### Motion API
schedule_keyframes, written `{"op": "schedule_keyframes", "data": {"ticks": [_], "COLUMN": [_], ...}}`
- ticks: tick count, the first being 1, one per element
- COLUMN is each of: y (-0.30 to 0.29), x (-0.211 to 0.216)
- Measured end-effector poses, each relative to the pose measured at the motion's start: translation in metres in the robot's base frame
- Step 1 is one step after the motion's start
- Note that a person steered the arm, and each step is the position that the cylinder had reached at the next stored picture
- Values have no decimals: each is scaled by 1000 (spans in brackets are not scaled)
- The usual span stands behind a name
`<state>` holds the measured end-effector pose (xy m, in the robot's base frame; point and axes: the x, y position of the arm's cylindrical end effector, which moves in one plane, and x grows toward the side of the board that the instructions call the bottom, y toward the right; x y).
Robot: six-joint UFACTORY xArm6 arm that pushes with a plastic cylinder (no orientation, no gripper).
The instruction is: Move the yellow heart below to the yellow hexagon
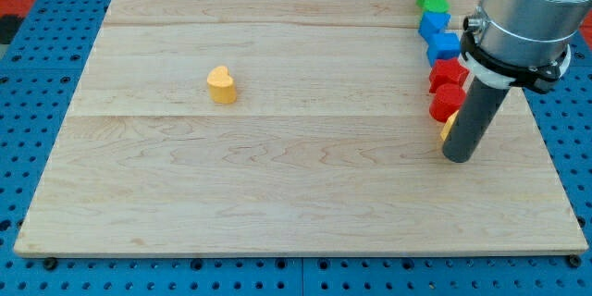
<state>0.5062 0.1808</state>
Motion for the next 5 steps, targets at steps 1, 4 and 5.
{"op": "schedule_keyframes", "data": {"ticks": [1, 4, 5], "y": [-6, -155, -200], "x": [25, -56, -106]}}
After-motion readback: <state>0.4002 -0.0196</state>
